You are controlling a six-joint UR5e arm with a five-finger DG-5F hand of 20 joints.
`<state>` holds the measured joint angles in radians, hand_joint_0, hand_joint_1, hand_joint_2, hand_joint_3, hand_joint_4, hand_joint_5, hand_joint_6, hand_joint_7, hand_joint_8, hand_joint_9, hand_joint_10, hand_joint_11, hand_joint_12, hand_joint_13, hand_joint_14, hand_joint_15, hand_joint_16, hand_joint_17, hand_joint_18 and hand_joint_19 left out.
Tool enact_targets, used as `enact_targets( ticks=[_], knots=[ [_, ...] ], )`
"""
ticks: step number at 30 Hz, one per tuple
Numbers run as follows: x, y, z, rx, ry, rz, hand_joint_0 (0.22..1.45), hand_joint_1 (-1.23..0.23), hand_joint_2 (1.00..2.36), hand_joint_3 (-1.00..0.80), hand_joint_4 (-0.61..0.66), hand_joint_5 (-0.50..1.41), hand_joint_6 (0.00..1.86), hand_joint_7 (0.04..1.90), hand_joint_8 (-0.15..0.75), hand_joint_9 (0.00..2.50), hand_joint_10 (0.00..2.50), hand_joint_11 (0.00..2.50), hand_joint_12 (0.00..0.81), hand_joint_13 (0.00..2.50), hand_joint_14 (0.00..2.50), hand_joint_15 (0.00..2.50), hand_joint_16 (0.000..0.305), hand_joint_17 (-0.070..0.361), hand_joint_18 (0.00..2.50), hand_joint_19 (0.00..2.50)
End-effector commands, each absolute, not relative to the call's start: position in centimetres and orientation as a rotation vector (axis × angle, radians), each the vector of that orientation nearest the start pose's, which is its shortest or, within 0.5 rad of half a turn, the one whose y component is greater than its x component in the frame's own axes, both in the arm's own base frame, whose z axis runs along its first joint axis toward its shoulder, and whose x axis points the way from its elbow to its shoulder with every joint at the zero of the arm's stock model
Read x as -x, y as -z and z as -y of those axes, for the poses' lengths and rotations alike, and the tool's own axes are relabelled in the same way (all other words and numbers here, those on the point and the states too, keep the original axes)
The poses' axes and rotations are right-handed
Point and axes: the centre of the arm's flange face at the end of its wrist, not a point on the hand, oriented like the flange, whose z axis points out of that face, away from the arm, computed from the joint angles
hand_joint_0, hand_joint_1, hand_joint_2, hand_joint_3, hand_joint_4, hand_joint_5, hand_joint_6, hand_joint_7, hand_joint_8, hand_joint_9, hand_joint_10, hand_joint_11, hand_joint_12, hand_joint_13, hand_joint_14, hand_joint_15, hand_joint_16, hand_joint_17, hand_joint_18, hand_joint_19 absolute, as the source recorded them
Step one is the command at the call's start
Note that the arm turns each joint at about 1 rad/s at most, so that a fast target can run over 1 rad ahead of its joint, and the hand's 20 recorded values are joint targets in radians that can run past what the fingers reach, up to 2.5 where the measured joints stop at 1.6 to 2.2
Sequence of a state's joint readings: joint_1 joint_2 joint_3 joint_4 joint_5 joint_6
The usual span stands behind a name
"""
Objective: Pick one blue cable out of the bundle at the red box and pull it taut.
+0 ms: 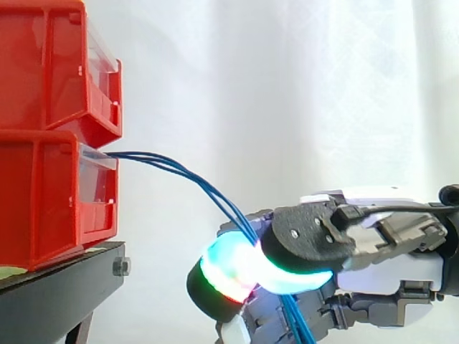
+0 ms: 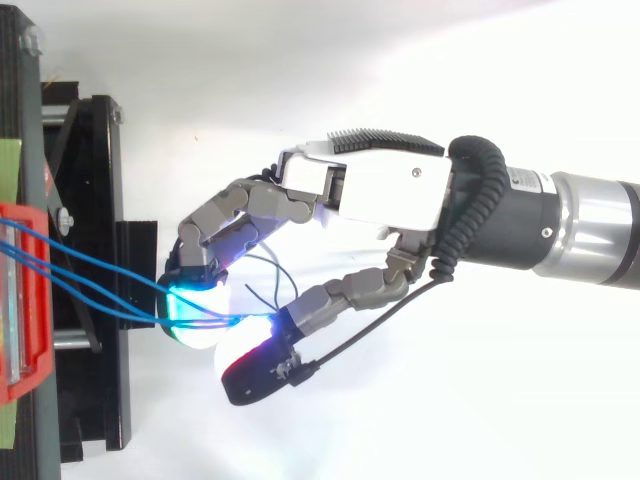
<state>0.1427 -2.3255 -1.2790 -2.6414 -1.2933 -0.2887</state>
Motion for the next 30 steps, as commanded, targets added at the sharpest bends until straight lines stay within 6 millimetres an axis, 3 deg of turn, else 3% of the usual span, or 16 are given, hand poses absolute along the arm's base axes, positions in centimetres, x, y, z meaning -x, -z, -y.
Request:
enact_targets(
  ticks=[1,8,12,13,17,20,30],
  knots=[
    [-75.67,-20.07,5.36,-1.053,-0.911,-1.216,0.69,-0.93,1.0,-0.5,0.01,-0.17,0.91,0.92,0.256,0.8,0.01,0.62,0.361,0.75,0.01,0.33,0.045,0.102,0.69,0.3],
    [-75.69,-20.09,5.34,-1.05,-0.912,-1.216,0.48,-1.03,1.0,-0.5,0.09,-0.18,0.91,0.9,0.285,0.74,0.01,0.63,0.39,0.71,0.01,0.34,0.051,0.116,0.66,0.32],
    [-75.7,-20.1,5.34,-1.051,-0.914,-1.214,0.41,-0.76,1.0,-0.5,0.12,-0.16,0.9,0.89,0.325,0.8,0.01,0.62,0.432,0.73,0.01,0.36,0.059,0.134,0.69,0.35],
    [-75.67,-20.07,5.34,-1.052,-0.913,-1.217,0.43,-0.67,1.0,-0.5,0.1,-0.16,0.88,0.91,0.319,0.83,0.01,0.62,0.425,0.74,0.01,0.36,0.058,0.131,0.67,0.36],
    [-75.74,-20.17,5.33,-1.052,-0.917,-1.211,0.48,-0.59,1.0,-0.5,0.13,-0.13,0.82,0.9,0.301,0.84,0.01,0.59,0.404,0.73,0.01,0.36,0.054,0.121,0.63,0.39],
    [-75.66,-20.54,5.36,-1.049,-0.914,-1.21,0.52,-0.64,1.0,-0.5,0.14,-0.13,0.79,0.91,0.291,0.84,0.01,0.58,0.392,0.72,0.01,0.36,0.051,0.115,0.61,0.39],
    [-75.67,-20.82,5.47,-1.051,-0.918,-1.204,0.58,-0.79,1.01,-0.19,0.11,-0.14,0.85,1.0,0.329,0.87,0.01,0.61,0.41,0.76,0.01,0.36,0.054,0.121,0.69,0.37]
  ],
)
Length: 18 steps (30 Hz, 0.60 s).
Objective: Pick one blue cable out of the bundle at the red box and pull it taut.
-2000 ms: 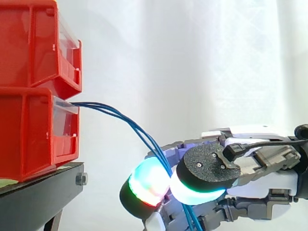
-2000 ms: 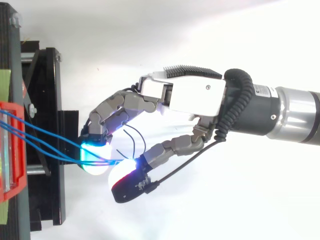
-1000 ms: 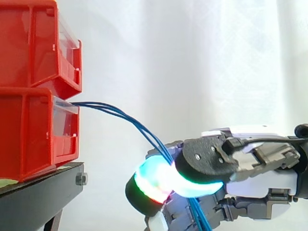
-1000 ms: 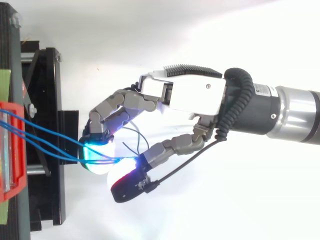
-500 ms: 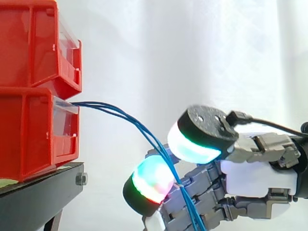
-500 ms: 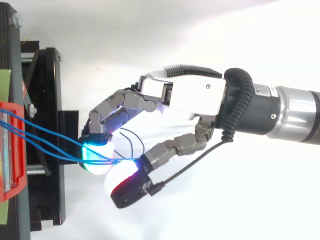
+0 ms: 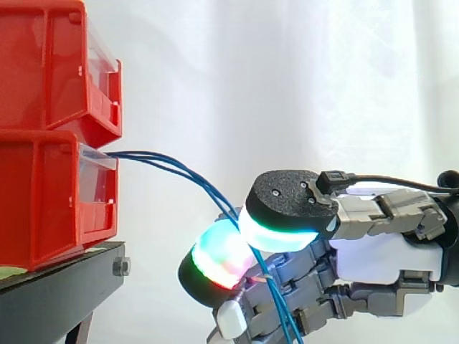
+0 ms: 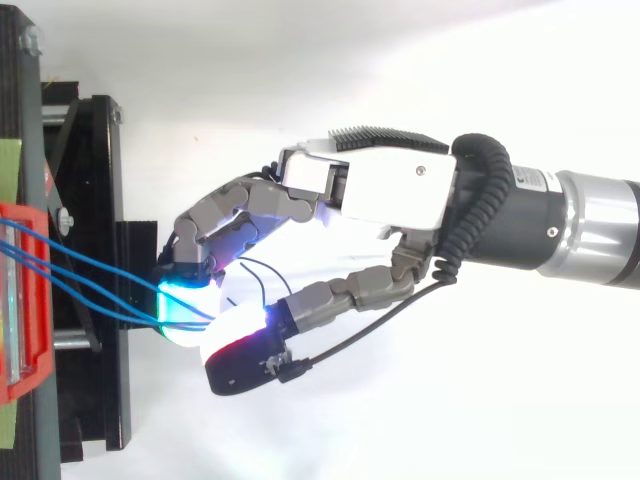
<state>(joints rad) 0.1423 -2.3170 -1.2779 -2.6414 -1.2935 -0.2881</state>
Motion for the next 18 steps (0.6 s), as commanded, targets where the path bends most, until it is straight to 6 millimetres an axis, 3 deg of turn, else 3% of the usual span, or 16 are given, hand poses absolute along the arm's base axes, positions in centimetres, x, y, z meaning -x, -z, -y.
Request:
enact_targets(
  ticks=[1,5,8,12,14,18],
  knots=[
    [-75.7,-20.9,5.5,-1.05,-0.919,-1.203,0.59,-0.81,1.01,-0.17,0.1,-0.14,0.85,1.01,0.325,0.86,0.01,0.61,0.405,0.76,0.01,0.36,0.052,0.118,0.68,0.37],
    [-75.5,-21.8,5.6,-1.049,-0.916,-1.2,0.65,-0.93,1.01,-0.27,0.01,-0.15,0.87,0.98,0.286,0.79,0.01,0.59,0.376,0.71,0.01,0.35,0.047,0.107,0.64,0.35],
    [-75.2,-21.5,5.8,-1.062,-0.901,-1.227,0.71,-0.97,1.0,-0.48,0.02,-0.16,0.87,0.94,0.271,0.7,0.01,0.55,0.372,0.66,0.01,0.31,0.049,0.111,0.6,0.25],
    [-75.1,-21.5,5.6,-1.064,-0.899,-1.233,0.74,-0.97,1.0,-0.5,0.04,-0.17,0.87,0.93,0.261,0.66,0.01,0.51,0.368,0.63,0.01,0.27,0.05,0.113,0.58,0.17],
    [-75.1,-21.9,5.7,-1.06,-0.901,-1.229,0.72,-0.97,1.0,-0.5,0.06,-0.18,0.87,0.9,0.258,0.65,0.01,0.5,0.366,0.61,0.01,0.26,0.052,0.117,0.54,0.15],
    [-75.1,-22.1,5.8,-1.061,-0.899,-1.225,0.52,-0.9,1.0,-0.5,0.09,-0.18,0.84,0.88,0.267,0.64,0.01,0.49,0.387,0.6,0.01,0.28,0.057,0.127,0.52,0.22]
  ],
)
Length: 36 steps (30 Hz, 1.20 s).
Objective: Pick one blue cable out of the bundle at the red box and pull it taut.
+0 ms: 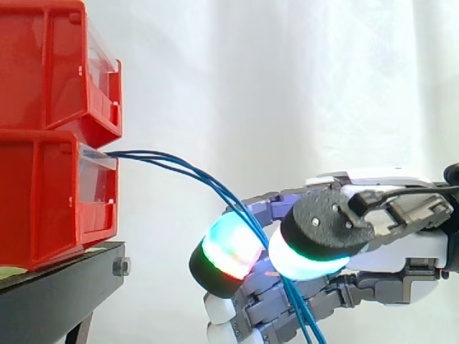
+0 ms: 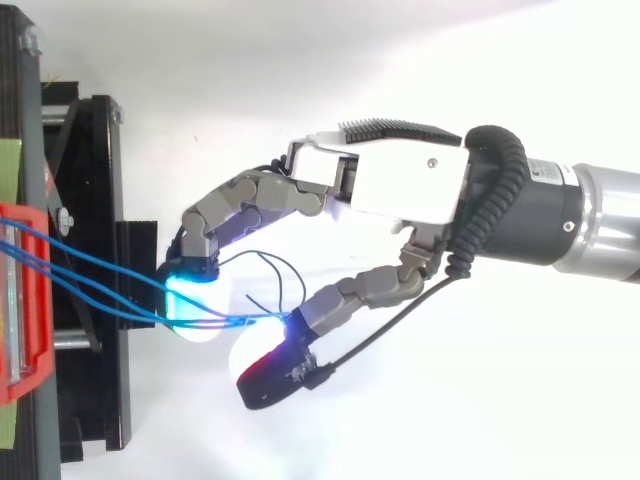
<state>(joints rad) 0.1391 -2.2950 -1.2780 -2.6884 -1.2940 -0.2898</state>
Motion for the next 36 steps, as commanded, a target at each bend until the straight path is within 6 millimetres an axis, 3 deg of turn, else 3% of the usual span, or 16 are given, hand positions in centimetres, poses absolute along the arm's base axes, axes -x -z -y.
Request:
enact_targets(
  ticks=[1,6,16,36],
  knots=[
    [-75.1,-22.1,5.8,-1.06,-0.901,-1.226,0.5,-0.87,1.0,-0.5,0.08,-0.18,0.84,0.87,0.277,0.66,0.01,0.5,0.393,0.61,0.01,0.29,0.058,0.13,0.52,0.23],
    [-75.1,-22.1,5.8,-1.062,-0.901,-1.225,0.49,-0.67,1.0,-0.5,0.08,-0.15,0.8,0.95,0.29,0.78,0.01,0.53,0.396,0.63,0.01,0.31,0.058,0.13,0.5,0.29],
    [-74.8,-21.8,6.1,-1.077,-0.888,-1.243,0.58,-0.71,1.01,-0.31,0.17,-0.15,0.8,0.96,0.317,0.88,0.01,0.59,0.414,0.69,0.01,0.33,0.058,0.13,0.54,0.3],
    [-73.8,-21.0,7.5,-1.11,-0.847,-1.324,0.61,-0.81,1.01,-0.18,0.11,-0.18,0.86,0.95,0.317,0.87,0.01,0.63,0.396,0.71,0.01,0.33,0.054,0.121,0.58,0.32]
  ],
)
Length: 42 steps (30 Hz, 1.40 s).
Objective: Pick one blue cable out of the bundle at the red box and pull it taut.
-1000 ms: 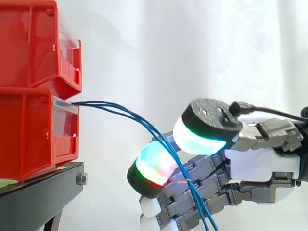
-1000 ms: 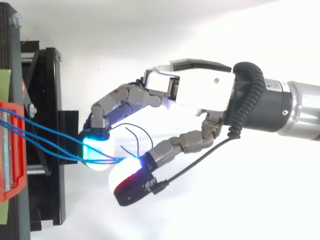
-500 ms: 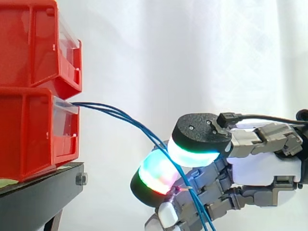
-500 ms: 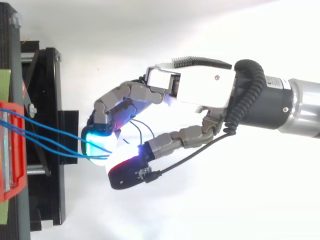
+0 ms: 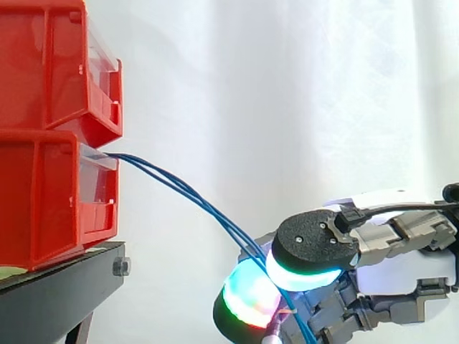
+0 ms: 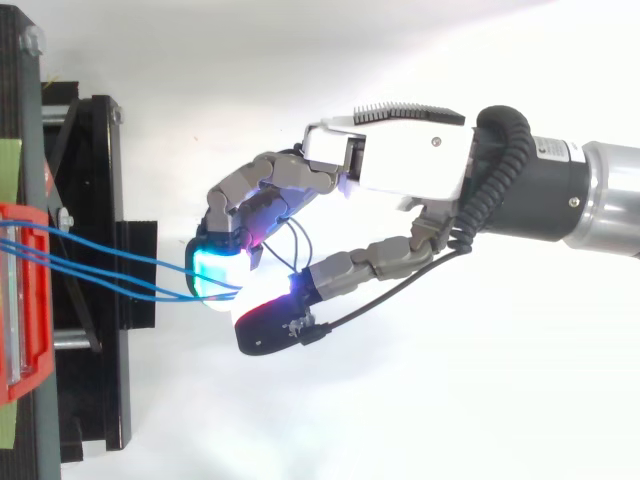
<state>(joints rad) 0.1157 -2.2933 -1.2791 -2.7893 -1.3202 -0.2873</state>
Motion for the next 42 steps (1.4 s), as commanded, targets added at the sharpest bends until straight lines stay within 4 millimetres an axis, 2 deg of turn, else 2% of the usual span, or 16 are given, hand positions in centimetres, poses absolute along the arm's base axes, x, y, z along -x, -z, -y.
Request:
enact_targets(
  ticks=[1,9,18,22,27,29,32,34,36,39,42],
  knots=[
    [-73.8,-21.0,7.5,-1.11,-0.846,-1.325,0.61,-0.81,1.01,-0.18,0.1,-0.18,0.87,0.94,0.317,0.87,0.01,0.63,0.394,0.71,0.01,0.33,0.054,0.121,0.59,0.33],
    [-73.6,-20.8,7.7,-1.115,-0.848,-1.339,0.63,-0.86,1.02,-0.15,0.06,-0.18,0.88,0.95,0.306,0.84,0.01,0.64,0.385,0.71,0.01,0.33,0.051,0.116,0.6,0.32],
    [-73.6,-20.8,7.8,-1.113,-0.853,-1.344,0.71,-0.95,1.02,-0.25,0.02,-0.2,0.91,0.91,0.291,0.8,0.01,0.63,0.375,0.7,0.01,0.31,0.049,0.111,0.62,0.28],
    [-73.4,-21.9,7.9,-1.105,-0.857,-1.343,0.77,-0.95,1.01,-0.29,-0.01,-0.2,0.92,0.97,0.272,0.79,0.01,0.61,0.37,0.71,0.01,0.3,0.048,0.108,0.63,0.28],
    [-73.2,-21.8,8.1,-1.119,-0.847,-1.356,0.81,-0.93,1.01,-0.36,-0.06,-0.2,0.92,0.94,0.229,0.76,0.01,0.59,0.36,0.7,0.01,0.3,0.046,0.104,0.63,0.28],
    [-73.1,-21.8,8.1,-1.119,-0.847,-1.359,0.78,-0.95,1.0,-0.5,-0.05,-0.2,0.91,0.9,0.222,0.75,0.01,0.59,0.359,0.7,0.01,0.29,0.046,0.103,0.65,0.25],
    [-73.2,-21.8,8.2,-1.119,-0.847,-1.356,0.66,-0.98,1.0,-0.5,-0.03,-0.21,0.9,0.9,0.223,0.74,0.01,0.61,0.359,0.68,0.01,0.3,0.046,0.104,0.62,0.27],
    [-73.2,-21.8,8.2,-1.119,-0.847,-1.356,0.55,-0.91,1.0,-0.5,0.0,-0.2,0.9,0.88,0.236,0.74,0.01,0.61,0.372,0.68,0.01,0.33,0.049,0.11,0.6,0.3],
    [-73.1,-21.8,8.2,-1.119,-0.845,-1.358,0.52,-0.86,1.0,-0.5,0.03,-0.2,0.9,0.88,0.254,0.77,0.01,0.62,0.378,0.68,0.01,0.33,0.05,0.113,0.6,0.32],
    [-73.1,-21.8,8.2,-1.118,-0.844,-1.359,0.57,-0.75,1.0,-0.5,0.06,-0.19,0.89,0.91,0.274,0.82,0.01,0.62,0.377,0.72,0.01,0.34,0.049,0.11,0.61,0.33],
    [-73.1,-21.8,8.2,-1.118,-0.844,-1.359,0.61,-0.7,1.0,-0.5,0.07,-0.18,0.89,0.93,0.283,0.85,0.01,0.63,0.373,0.74,0.01,0.34,0.048,0.108,0.63,0.34]
  ],
)
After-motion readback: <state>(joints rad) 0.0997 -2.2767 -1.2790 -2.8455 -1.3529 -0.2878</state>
